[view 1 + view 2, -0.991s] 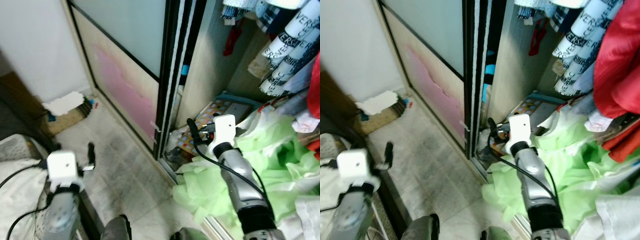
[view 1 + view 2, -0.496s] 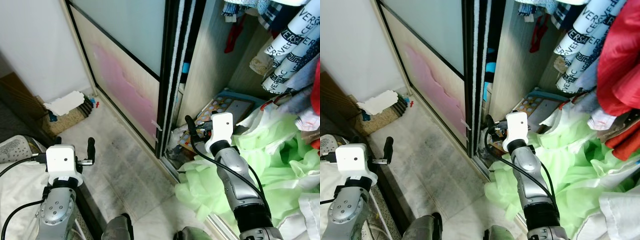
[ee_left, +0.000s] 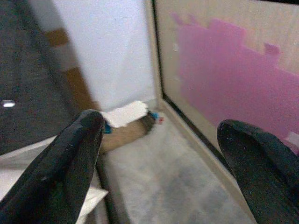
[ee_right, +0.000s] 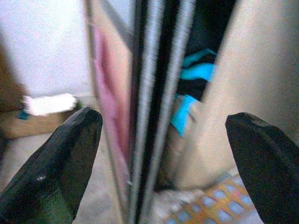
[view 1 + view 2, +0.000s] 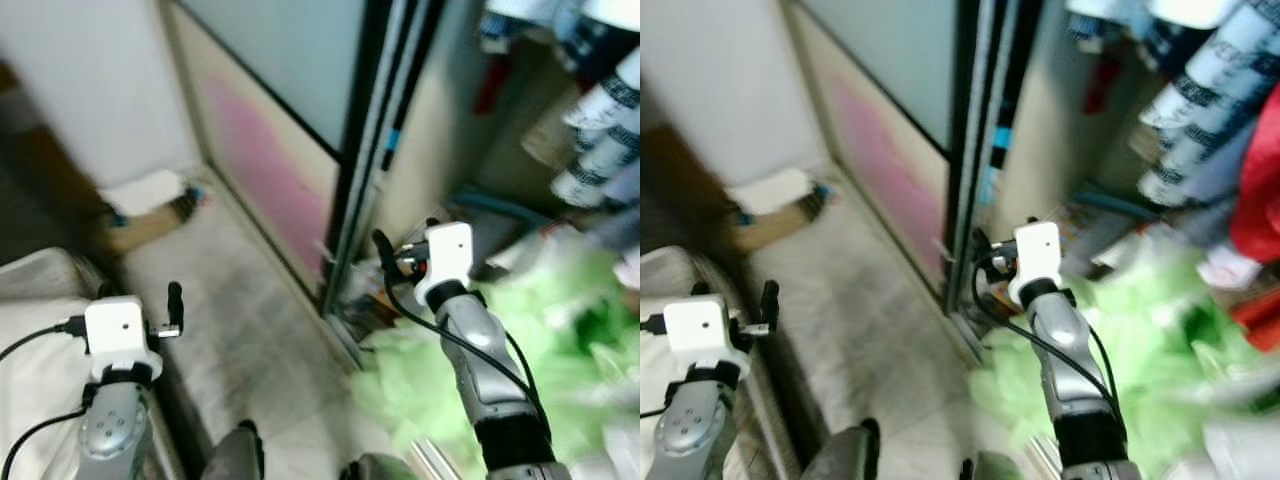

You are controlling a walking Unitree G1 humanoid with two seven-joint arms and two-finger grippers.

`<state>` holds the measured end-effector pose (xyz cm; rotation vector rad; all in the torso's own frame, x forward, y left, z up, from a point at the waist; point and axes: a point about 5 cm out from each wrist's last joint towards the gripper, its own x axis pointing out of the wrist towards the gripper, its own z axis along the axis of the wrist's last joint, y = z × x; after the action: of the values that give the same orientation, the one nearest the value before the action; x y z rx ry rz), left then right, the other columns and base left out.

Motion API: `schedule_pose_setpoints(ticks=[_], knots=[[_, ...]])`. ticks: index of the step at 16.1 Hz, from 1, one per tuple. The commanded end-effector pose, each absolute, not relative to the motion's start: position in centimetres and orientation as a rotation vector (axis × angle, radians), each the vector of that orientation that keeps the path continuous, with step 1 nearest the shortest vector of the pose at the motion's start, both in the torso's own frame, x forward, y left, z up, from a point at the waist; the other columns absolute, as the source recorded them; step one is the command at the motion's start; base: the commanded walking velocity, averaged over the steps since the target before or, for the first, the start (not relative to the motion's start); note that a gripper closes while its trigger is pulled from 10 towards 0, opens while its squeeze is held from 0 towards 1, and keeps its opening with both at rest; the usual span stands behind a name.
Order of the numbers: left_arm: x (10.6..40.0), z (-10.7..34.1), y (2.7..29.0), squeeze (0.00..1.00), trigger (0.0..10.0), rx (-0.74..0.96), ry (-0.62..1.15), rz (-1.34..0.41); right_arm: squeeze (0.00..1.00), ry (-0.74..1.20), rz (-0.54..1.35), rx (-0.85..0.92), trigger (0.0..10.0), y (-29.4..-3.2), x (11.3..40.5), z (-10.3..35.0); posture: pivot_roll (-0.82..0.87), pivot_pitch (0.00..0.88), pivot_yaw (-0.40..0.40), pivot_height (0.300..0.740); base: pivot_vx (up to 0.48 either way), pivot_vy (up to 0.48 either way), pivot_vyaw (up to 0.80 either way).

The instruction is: Clean up the room

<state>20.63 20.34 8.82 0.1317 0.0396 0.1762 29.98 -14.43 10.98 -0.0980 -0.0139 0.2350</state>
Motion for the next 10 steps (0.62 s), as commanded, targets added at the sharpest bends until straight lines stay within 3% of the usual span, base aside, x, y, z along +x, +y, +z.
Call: schedule_pose_setpoints(ticks=[1,10], knots=[[20.55,8.63,20.28,0.0,10.0,0.143,0.054,0.178,0.0,-0.001,0.234,-0.097,10.0,-14.5,30.11,10.91,-0.03,0.143,-0.044,0.74,0.0,0.0,0.8],[20.68,8.62,19.99,0.0,10.0,0.128,0.052,0.193,0.0,-0.005,0.255,-0.086,10.0,-13.76,30.73,11.14,-0.02,0.13,-0.054,0.74,0.0,0.0,0.8]])
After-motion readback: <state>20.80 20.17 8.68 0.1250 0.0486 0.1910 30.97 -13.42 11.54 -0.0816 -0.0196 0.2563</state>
